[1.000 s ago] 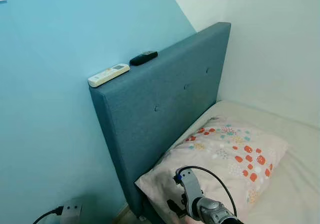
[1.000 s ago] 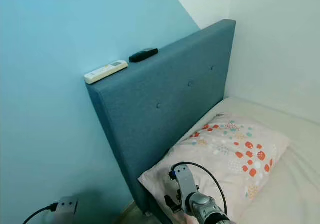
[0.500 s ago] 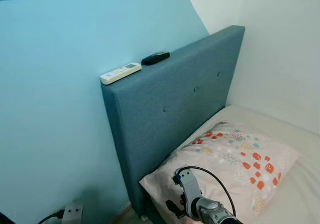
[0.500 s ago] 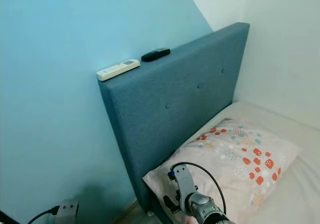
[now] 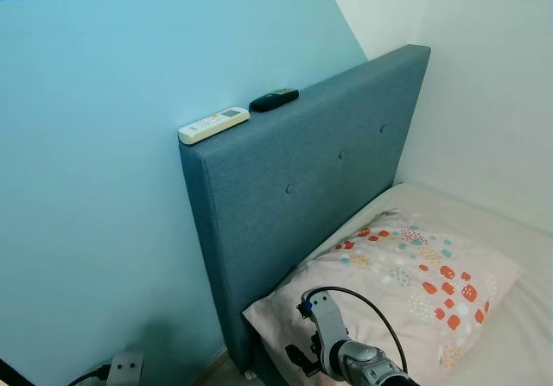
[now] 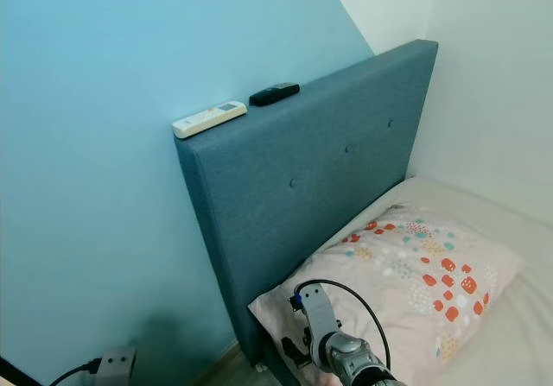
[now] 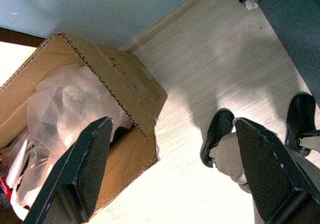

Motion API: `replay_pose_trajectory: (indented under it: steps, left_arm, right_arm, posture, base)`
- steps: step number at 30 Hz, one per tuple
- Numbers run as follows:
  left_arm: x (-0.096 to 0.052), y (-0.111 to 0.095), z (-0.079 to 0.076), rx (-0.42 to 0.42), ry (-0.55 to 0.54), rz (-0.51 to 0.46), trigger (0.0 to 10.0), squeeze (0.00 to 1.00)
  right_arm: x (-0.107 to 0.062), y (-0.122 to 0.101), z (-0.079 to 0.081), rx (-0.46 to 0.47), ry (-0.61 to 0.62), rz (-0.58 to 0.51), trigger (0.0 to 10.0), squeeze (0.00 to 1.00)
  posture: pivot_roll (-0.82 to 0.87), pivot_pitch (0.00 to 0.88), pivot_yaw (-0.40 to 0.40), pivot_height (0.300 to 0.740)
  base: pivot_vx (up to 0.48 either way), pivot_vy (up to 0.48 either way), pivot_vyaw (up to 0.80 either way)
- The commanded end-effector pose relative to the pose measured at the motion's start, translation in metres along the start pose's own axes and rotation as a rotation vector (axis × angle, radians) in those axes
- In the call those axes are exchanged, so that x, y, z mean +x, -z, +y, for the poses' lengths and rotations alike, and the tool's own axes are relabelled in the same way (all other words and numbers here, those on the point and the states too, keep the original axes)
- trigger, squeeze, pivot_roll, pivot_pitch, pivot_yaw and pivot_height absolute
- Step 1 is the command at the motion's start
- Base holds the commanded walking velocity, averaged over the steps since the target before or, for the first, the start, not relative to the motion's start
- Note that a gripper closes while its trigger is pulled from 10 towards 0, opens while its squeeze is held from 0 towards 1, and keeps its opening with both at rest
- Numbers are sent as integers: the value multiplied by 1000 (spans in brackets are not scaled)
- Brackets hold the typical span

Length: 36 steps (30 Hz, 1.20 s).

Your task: Clean up the room

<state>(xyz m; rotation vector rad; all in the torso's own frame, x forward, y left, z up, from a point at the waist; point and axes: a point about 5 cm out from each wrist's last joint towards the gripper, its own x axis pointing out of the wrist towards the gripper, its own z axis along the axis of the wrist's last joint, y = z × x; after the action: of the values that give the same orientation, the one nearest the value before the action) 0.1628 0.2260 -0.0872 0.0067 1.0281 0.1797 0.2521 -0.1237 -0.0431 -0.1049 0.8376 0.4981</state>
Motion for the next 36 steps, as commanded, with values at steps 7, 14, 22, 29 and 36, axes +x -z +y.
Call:
replay_pose_trajectory:
  steps: [7,14,22,29,36]
  left_arm:
    - [-1,7,4,8,-5,28,10000,0]
    - [-1,7,4,14,-2,30,10000,0]
    - [-1,11,1,21,10,48,10000,0]
    - [-2,11,3,43,15,48,10000,0]
    - [-1,9,2,42,17,44,10000,0]
  right_arm:
    - [0,3,2,9,-12,11,10000,0]
    - [0,2,1,0,-9,12,10000,0]
    - [-1,1,-3,29,6,5,10000,0]
    - [-1,1,-2,27,9,2,10000,0]
    - [-1,1,-3,22,6,6,10000,0]
  posture:
    - [-63,0,-33,740]
    - [-67,0,-37,740]
    - [-72,0,-24,740]
    - [-73,0,-19,740]
    - [-69,0,-25,740]
  base:
    - [0,0,0]
    - [0,0,0]
    - [0,0,0]
    - [0,0,0]
    - [0,0,0]
